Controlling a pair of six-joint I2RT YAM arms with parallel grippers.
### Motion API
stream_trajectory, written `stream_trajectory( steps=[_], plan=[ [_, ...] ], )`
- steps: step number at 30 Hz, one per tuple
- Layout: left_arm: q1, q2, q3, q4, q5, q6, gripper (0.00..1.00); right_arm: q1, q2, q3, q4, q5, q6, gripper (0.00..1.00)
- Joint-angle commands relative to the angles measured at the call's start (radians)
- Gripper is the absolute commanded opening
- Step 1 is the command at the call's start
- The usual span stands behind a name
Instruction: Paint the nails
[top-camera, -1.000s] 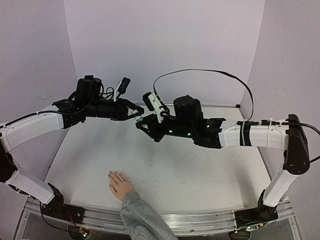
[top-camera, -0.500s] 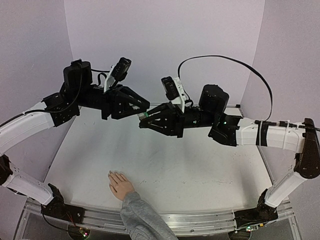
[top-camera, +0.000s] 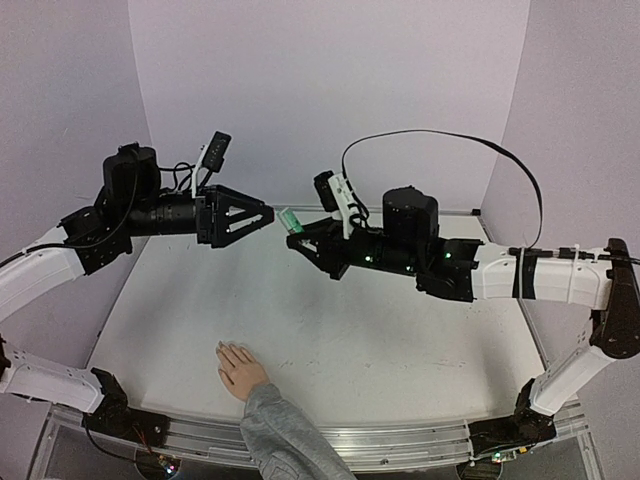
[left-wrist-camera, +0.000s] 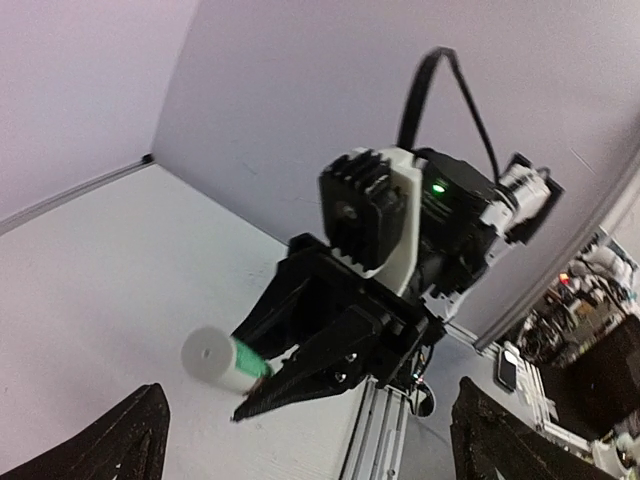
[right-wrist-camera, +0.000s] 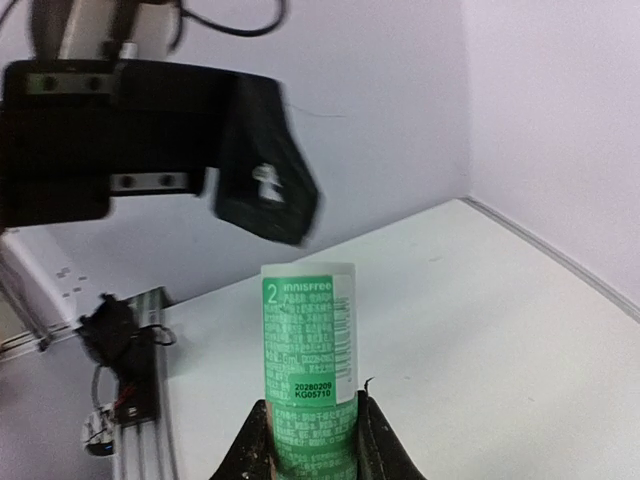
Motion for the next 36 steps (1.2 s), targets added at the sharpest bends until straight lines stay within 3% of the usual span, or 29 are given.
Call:
stream_trajectory(
  steps=[1, 6, 11, 17, 20, 23, 29, 33, 36],
  plan=[
    [0.017, -0.004, 0.053, -0.134, -0.274, -0.136, 0.99, 0.021, 0.009, 0.024, 0.002, 0.348, -0.043, 0.00],
    [0.024, 0.079, 0.106, -0.176, -0.250, -0.258, 0.93, 0.085, 0.057, 0.056, -0.012, 0.508, -0.098, 0.00],
    [0.024, 0.159, 0.144, -0.126, -0.165, -0.307, 0.84, 0.122, 0.091, 0.084, -0.021, 0.545, -0.125, 0.00],
    [0.022, 0.215, 0.157, -0.124, -0.147, -0.319, 0.60, 0.138, 0.107, 0.101, -0.014, 0.546, -0.125, 0.00],
    [0.022, 0.222, 0.151, -0.124, -0.153, -0.323, 0.56, 0.141, 0.110, 0.103, -0.002, 0.548, -0.126, 0.00],
    [0.019, 0.225, 0.152, -0.124, -0.149, -0.313, 0.43, 0.141, 0.115, 0.109, 0.006, 0.544, -0.126, 0.00],
    [0.017, 0.232, 0.165, -0.119, -0.118, -0.271, 0.28, 0.140, 0.117, 0.114, 0.025, 0.521, -0.125, 0.00],
    [0.012, 0.243, 0.163, -0.061, -0.020, -0.260, 0.14, 0.123, 0.096, 0.097, 0.055, 0.427, -0.105, 0.00],
    [0.003, 0.244, 0.156, 0.010, 0.072, -0.250, 0.08, 0.056, 0.066, 0.063, 0.099, 0.107, -0.070, 0.00]
  ],
)
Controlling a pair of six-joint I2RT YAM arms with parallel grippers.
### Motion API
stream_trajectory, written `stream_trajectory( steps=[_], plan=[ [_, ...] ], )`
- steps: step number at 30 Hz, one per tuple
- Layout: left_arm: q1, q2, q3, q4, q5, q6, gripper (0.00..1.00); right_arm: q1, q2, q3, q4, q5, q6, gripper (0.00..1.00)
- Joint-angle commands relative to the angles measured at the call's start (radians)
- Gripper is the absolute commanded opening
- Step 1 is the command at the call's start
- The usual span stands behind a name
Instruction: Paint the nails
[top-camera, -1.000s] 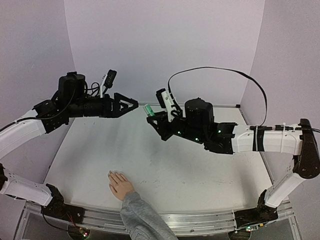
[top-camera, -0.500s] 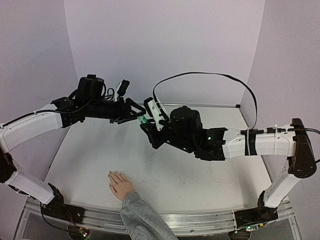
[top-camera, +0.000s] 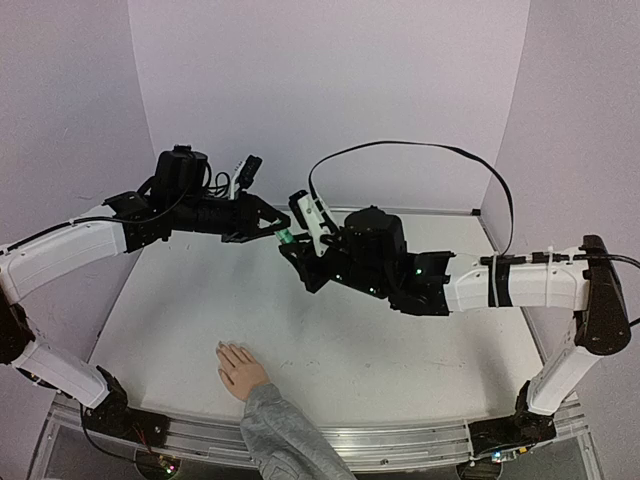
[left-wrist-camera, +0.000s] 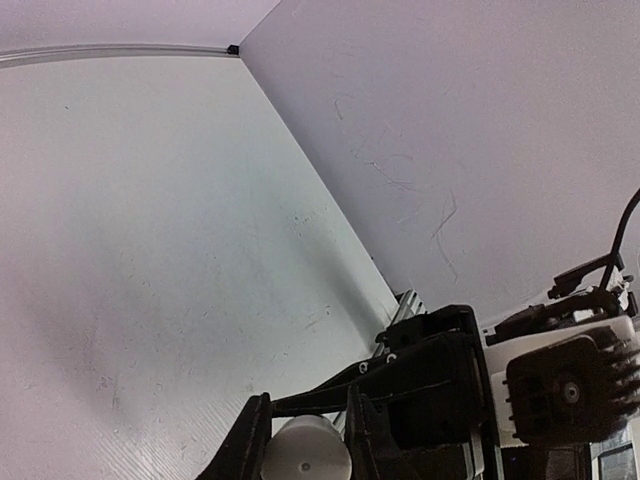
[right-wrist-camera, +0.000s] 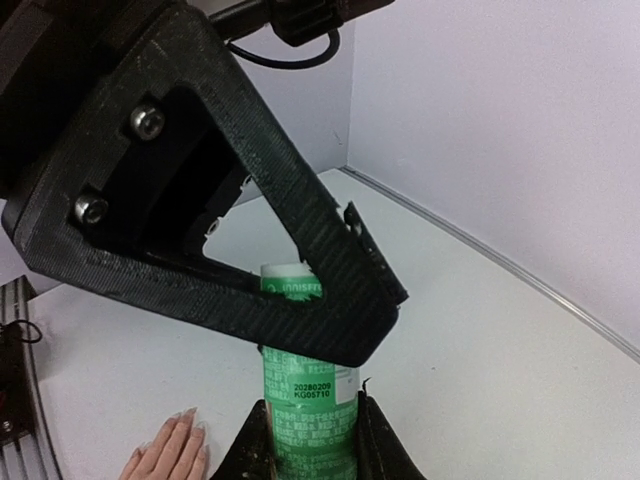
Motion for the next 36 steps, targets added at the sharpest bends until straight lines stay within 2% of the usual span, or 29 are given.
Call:
stream_trajectory(
  steps=[1, 2, 4, 6, 9, 12, 15, 17, 19, 20, 23, 28, 33, 36],
  plan=[
    [-0.026, 0.001, 0.045, 0.161, 0.216, 0.048, 0.05, -0.096, -0.058, -0.013, 0.171, -0.561, 0.049, 0.00],
    [-0.028, -0.001, 0.048, 0.165, 0.243, 0.065, 0.02, -0.118, -0.063, -0.023, 0.196, -0.717, 0.058, 0.00],
    [-0.030, -0.008, 0.054, 0.170, 0.291, 0.098, 0.00, -0.135, -0.066, -0.026, 0.225, -0.923, 0.058, 0.00],
    [-0.030, -0.012, 0.058, 0.170, 0.332, 0.124, 0.00, -0.138, -0.062, -0.018, 0.228, -1.009, 0.058, 0.00],
    [-0.030, -0.023, 0.056, 0.170, 0.356, 0.147, 0.00, -0.145, -0.056, -0.016, 0.229, -1.032, 0.063, 0.00],
    [-0.029, -0.041, 0.044, 0.167, 0.307, 0.150, 0.00, -0.146, -0.048, -0.020, 0.226, -0.939, 0.072, 0.08],
    [-0.017, -0.058, 0.034, 0.137, 0.212, 0.147, 0.00, -0.146, -0.040, -0.010, 0.161, -0.723, 0.072, 0.40],
    [-0.006, -0.068, 0.050, 0.026, 0.051, 0.173, 0.00, -0.146, -0.034, -0.001, 0.086, -0.543, 0.068, 0.59],
    [-0.005, -0.064, 0.097, -0.169, -0.176, 0.222, 0.00, -0.146, -0.035, -0.006, 0.026, -0.395, 0.067, 0.75],
    [-0.002, -0.062, 0.105, -0.225, -0.291, 0.244, 0.00, -0.146, -0.039, -0.015, 0.008, -0.342, 0.065, 0.79],
    [0.035, -0.071, 0.046, -0.279, -0.570, 0.229, 0.00, -0.145, -0.062, -0.065, -0.028, -0.248, 0.062, 0.85],
    [0.173, -0.070, -0.111, -0.223, -0.790, 0.179, 0.00, -0.146, -0.128, -0.148, -0.042, -0.158, 0.077, 0.92],
    [0.343, 0.013, -0.224, -0.106, -0.834, 0.108, 0.00, -0.150, -0.195, -0.211, -0.053, -0.031, 0.100, 0.98],
    [0.384, 0.095, -0.231, -0.081, -0.890, 0.094, 0.00, -0.174, -0.248, -0.256, -0.058, -0.006, 0.126, 0.98]
  ],
)
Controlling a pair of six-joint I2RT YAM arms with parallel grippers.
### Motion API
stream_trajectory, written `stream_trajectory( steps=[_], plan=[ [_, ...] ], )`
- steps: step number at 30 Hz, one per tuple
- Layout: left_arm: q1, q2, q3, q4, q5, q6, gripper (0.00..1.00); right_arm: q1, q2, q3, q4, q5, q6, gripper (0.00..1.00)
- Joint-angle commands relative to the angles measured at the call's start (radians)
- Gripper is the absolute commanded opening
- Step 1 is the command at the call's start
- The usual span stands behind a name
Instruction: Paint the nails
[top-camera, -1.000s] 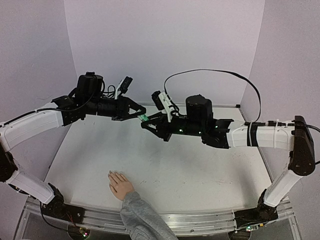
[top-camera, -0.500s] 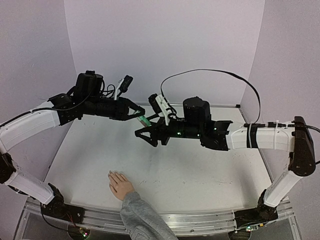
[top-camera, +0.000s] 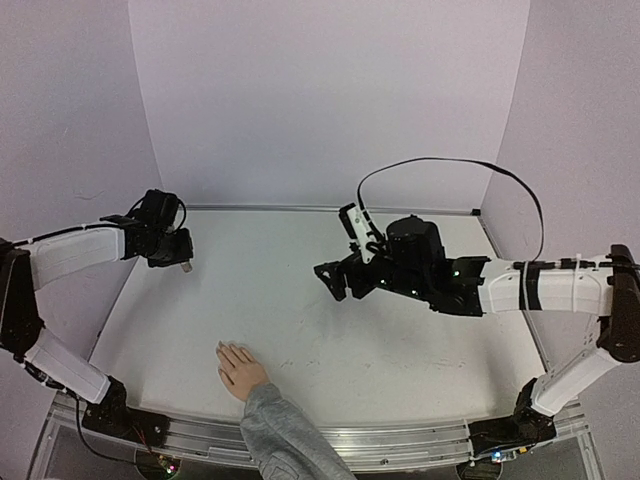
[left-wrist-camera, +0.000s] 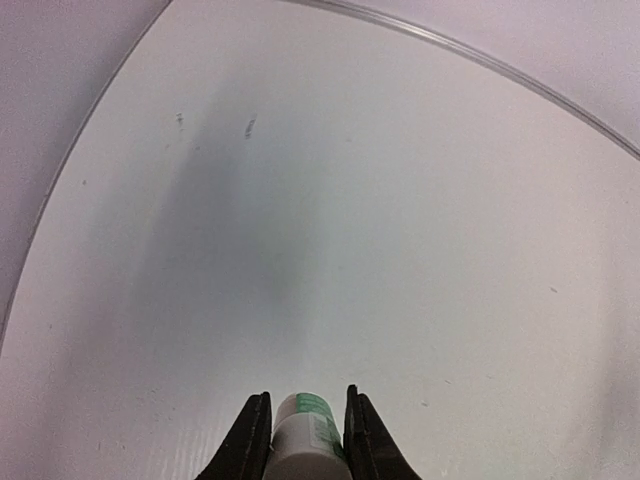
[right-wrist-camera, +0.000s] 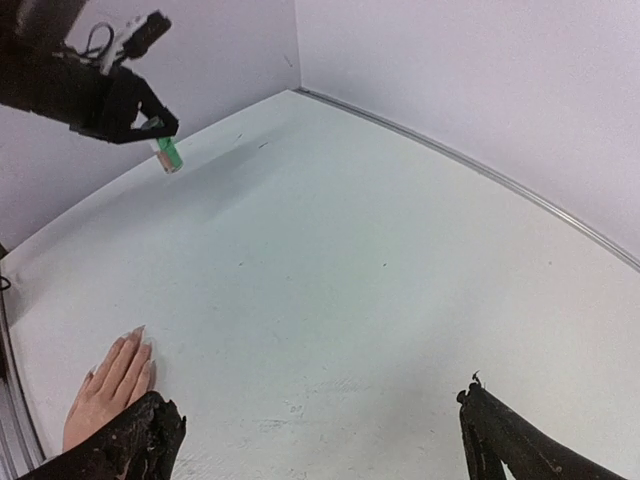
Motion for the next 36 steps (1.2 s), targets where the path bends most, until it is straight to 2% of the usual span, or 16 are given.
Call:
stream_trajectory(
  steps=[1, 5, 9, 17, 20, 24, 28, 36],
  plan=[
    [0.053, 0.107, -0.004, 0.107, -0.144, -0.048, 0.00, -0.034, -0.122, -0.048, 0.025, 0.107, 0.051, 0.98],
    [0.076, 0.213, 0.007, 0.129, -0.180, -0.052, 0.00, -0.064, -0.192, -0.094, 0.026, 0.115, 0.063, 0.98],
    [0.099, 0.299, 0.034, 0.124, -0.129, -0.069, 0.00, -0.069, -0.247, -0.129, 0.034, 0.120, 0.076, 0.98],
    [0.103, 0.360, 0.048, 0.117, -0.129, -0.099, 0.00, -0.071, -0.302, -0.180, 0.074, 0.117, 0.083, 0.98],
    [0.103, 0.365, 0.046, 0.105, -0.139, -0.109, 0.04, -0.071, -0.295, -0.179, 0.079, 0.119, 0.085, 0.98],
    [0.103, 0.361, 0.045, 0.096, -0.138, -0.112, 0.16, -0.074, -0.279, -0.177, 0.084, 0.123, 0.086, 0.98],
    [0.103, 0.336, 0.041, 0.090, -0.128, -0.100, 0.31, -0.098, -0.269, -0.184, 0.085, 0.139, 0.107, 0.98],
    [0.102, 0.230, 0.052, 0.056, -0.102, -0.060, 0.66, -0.294, -0.264, -0.204, -0.034, 0.101, 0.149, 0.98]
  ],
)
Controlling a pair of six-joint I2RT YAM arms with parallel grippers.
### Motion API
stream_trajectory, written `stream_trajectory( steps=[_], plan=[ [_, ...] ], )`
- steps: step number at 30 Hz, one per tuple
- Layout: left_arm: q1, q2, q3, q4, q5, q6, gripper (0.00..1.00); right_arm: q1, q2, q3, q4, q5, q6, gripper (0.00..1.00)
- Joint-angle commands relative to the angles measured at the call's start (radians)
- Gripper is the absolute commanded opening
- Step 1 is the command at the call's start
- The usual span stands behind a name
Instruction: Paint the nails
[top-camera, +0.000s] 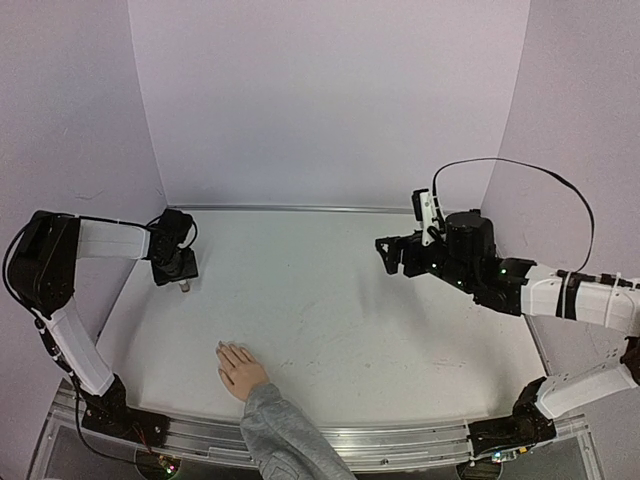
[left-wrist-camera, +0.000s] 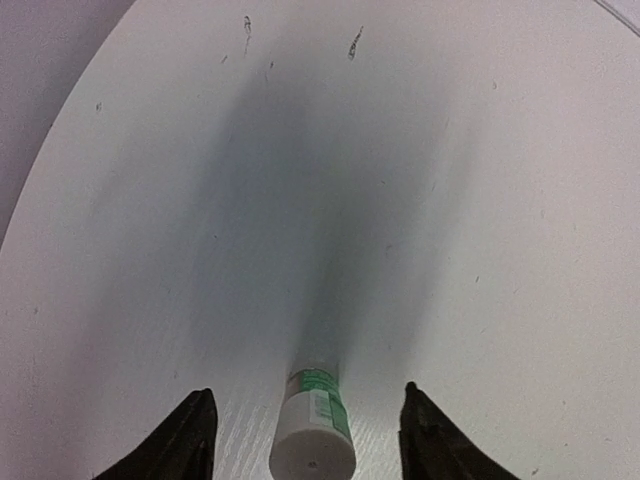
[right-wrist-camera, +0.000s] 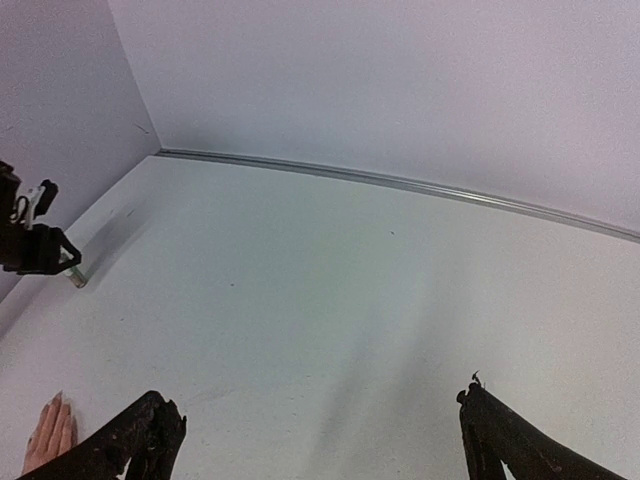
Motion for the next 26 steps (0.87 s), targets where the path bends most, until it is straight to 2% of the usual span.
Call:
stream_trajectory(
  steps=[1, 6, 10, 15, 23, 26],
  plan=[
    [0.004, -0.121, 0.046, -0.021, 0.009, 0.021, 0.70, -0.145, -0.009, -0.011, -0.055, -0.023, 0.035, 0.98],
    [0.006, -0.243, 0.092, -0.028, 0.033, 0.090, 0.85, -0.446, -0.059, -0.003, -0.157, -0.112, 0.002, 0.98],
    [0.006, -0.357, 0.157, 0.070, 0.092, 0.290, 0.95, -0.611, -0.069, 0.038, -0.216, -0.118, -0.071, 0.98],
    [0.012, -0.426, 0.191, 0.149, 0.110, 0.413, 0.99, -0.644, -0.113, 0.058, -0.192, -0.150, -0.081, 0.98],
    [0.013, -0.543, 0.077, 0.230, 0.136, 0.439, 0.99, -0.643, -0.250, 0.001, -0.080, -0.196, -0.092, 0.98],
    [0.013, -0.564, 0.058, 0.229, 0.137, 0.451, 0.99, -0.645, -0.268, 0.006, -0.093, -0.153, -0.078, 0.98]
  ],
)
